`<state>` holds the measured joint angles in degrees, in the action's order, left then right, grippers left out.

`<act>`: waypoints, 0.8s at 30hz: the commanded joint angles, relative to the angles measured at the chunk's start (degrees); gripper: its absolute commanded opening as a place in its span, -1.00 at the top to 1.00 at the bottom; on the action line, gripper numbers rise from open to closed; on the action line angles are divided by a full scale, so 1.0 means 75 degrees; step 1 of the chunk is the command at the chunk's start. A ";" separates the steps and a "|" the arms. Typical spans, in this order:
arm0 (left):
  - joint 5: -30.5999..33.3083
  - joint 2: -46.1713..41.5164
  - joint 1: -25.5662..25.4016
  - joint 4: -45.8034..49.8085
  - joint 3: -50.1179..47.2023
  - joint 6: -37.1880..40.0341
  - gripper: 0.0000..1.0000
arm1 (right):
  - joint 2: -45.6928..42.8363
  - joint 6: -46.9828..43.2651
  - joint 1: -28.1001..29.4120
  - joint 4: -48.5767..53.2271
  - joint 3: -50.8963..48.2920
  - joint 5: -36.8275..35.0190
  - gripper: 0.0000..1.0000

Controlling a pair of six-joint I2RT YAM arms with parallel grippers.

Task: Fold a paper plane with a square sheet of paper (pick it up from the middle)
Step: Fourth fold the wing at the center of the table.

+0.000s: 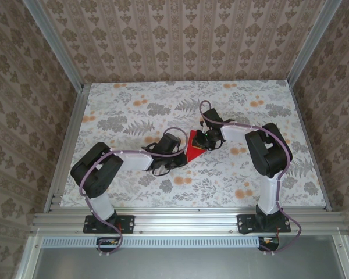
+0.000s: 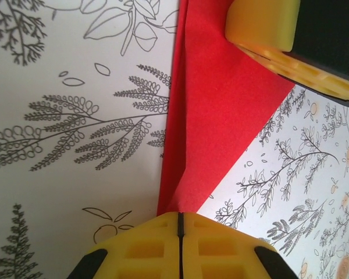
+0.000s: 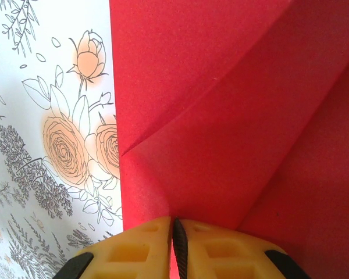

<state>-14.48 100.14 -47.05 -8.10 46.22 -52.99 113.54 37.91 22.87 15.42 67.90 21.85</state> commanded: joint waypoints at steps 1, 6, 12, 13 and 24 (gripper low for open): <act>0.0278 0.0159 -0.0001 0.0509 0.0104 -0.0079 0.84 | 0.0748 0.0096 -0.0053 0.0862 -0.0258 -0.1102 0.68; 0.0302 0.0228 -0.0043 0.0680 0.0061 -0.0083 0.85 | 0.0754 0.0104 -0.0056 0.0912 -0.0235 -0.1148 0.69; 0.0295 0.0232 -0.0111 0.1062 -0.0071 -0.0164 0.86 | 0.0799 0.0115 -0.0054 0.0964 -0.0228 -0.1210 0.69; 0.0288 0.0210 -0.0128 0.1123 -0.0113 -0.0197 0.86 | 0.0809 0.0113 -0.0056 0.0967 -0.0216 -0.1219 0.69; 0.0023 -0.0713 -0.0076 0.1511 -0.0373 -0.0135 0.87 | 0.0822 0.0130 -0.0053 0.0991 -0.0214 -0.1180 0.69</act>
<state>-13.50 97.38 -47.97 -3.07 44.80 -54.00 114.02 38.35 22.87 16.91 68.97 21.65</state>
